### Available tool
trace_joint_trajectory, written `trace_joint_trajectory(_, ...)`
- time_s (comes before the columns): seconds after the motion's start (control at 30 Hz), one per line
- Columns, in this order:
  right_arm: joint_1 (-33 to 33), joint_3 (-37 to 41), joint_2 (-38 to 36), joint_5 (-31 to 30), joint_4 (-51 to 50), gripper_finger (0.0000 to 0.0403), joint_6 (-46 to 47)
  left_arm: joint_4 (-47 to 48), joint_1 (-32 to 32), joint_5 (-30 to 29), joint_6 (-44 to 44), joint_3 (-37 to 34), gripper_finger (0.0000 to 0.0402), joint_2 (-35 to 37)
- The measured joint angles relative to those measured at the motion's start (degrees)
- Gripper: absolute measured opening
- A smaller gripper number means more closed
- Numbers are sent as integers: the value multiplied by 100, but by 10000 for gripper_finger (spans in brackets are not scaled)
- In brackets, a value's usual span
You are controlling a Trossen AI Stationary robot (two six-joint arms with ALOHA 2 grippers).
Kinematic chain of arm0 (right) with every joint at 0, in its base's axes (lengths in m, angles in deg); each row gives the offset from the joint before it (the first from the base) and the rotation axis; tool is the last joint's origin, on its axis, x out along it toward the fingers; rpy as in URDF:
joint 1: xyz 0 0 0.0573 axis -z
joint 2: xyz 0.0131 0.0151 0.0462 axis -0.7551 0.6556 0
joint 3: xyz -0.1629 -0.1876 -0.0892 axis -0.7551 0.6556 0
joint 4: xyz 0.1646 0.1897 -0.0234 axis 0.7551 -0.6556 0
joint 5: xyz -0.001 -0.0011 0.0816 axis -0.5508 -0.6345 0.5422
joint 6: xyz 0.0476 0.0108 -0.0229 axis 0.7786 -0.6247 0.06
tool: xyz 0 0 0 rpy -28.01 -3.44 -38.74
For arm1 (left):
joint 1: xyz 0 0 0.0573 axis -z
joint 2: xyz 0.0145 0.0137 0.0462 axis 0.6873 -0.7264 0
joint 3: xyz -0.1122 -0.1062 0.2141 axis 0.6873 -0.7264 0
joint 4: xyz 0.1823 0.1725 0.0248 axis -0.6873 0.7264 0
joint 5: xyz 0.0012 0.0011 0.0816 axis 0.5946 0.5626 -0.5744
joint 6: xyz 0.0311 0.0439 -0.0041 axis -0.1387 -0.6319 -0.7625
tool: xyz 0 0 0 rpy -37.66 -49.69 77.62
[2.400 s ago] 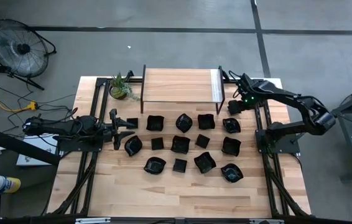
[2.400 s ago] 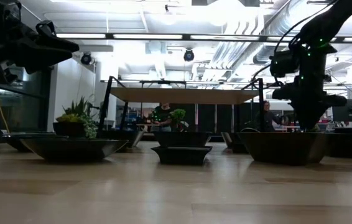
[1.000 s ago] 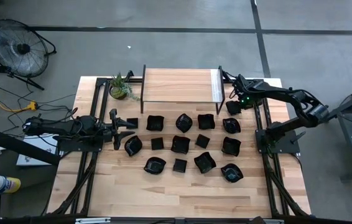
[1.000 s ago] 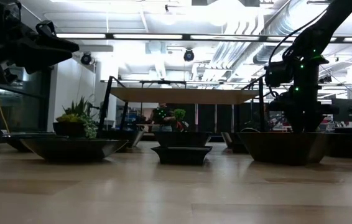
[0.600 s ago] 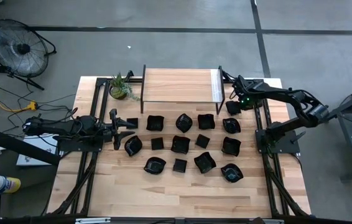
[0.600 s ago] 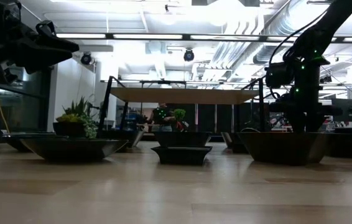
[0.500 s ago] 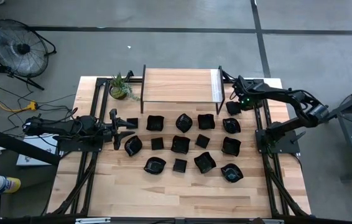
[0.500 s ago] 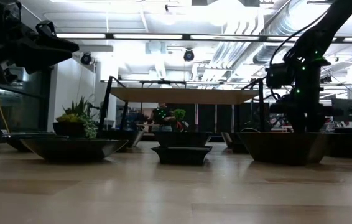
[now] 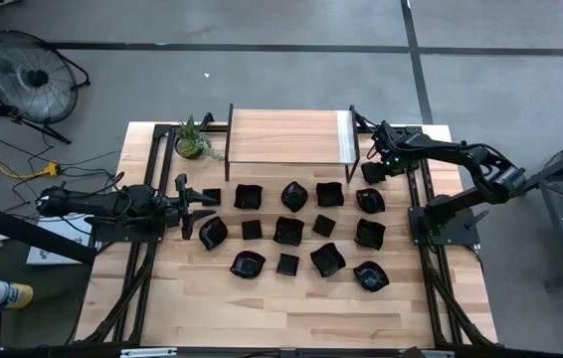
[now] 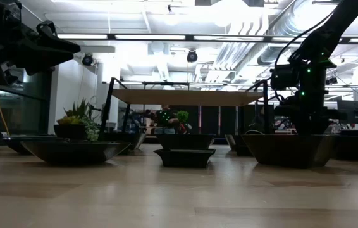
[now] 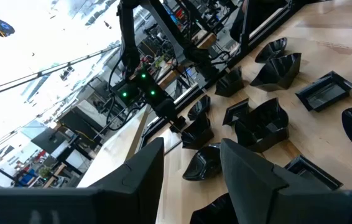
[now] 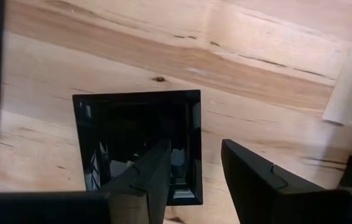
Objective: Pick & Place Mini shaped plates
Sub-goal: Put the black square plate on the shelf
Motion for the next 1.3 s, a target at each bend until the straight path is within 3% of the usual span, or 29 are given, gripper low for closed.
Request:
trace_joint_trajectory(0.33,-2,0,0,7,-17,130,-21,0,-1,-1,0,2,154,0)
trace_joint_trajectory(0.83,-2,-22,-10,127,-87,9,-176,0,-2,-1,0,1,154,0)
trace_joint_trajectory(1.3,-2,-19,-57,135,-220,1,-172,0,0,-1,0,1,154,0)
